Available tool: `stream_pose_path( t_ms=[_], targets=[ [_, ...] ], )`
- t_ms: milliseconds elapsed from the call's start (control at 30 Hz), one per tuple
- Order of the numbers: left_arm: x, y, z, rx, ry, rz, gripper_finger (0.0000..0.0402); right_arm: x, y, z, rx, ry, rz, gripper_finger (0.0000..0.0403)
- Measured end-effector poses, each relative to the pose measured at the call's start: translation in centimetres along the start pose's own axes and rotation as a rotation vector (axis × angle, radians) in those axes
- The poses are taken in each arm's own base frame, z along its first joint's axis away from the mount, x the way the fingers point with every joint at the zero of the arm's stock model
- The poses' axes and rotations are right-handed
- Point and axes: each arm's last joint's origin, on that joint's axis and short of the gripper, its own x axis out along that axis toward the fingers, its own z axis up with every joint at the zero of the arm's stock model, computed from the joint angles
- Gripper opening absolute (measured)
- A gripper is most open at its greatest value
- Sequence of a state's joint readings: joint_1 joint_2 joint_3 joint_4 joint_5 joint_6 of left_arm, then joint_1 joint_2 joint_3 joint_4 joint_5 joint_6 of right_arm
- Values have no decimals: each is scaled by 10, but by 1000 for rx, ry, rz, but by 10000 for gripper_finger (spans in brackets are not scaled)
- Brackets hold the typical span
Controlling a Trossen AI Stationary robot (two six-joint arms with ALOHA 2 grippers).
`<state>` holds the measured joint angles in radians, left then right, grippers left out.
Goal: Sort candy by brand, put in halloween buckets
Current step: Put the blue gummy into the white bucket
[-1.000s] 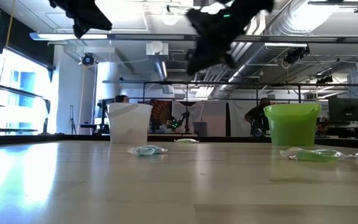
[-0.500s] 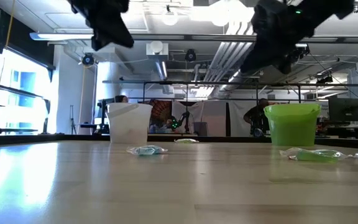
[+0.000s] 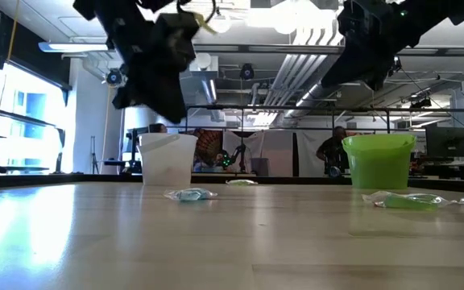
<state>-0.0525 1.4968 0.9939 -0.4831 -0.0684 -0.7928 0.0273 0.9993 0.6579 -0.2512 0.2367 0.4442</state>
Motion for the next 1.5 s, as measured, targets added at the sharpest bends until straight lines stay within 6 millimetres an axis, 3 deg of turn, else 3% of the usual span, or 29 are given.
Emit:
stream_pose_path(
  t_ms=[267, 500, 967, 1133, 1500],
  targets=[
    [41, -13, -18, -56, 45, 37, 121, 0, -1, -2, -5, 18, -8, 0],
    [69, -13, -30, -149, 82, 90, 166, 0, -1, -3, -6, 32, -15, 0],
    [100, -12, -34, -240, 70, 90, 172, 0, -2, -5, -12, 50, -24, 0],
    [99, -12, -34, -226, 73, 90, 145, 0, -2, -5, -13, 53, -25, 0],
    [85, -16, -8, -117, 65, 84, 13, 0, -2, -5, -12, 56, -27, 0]
  ],
)
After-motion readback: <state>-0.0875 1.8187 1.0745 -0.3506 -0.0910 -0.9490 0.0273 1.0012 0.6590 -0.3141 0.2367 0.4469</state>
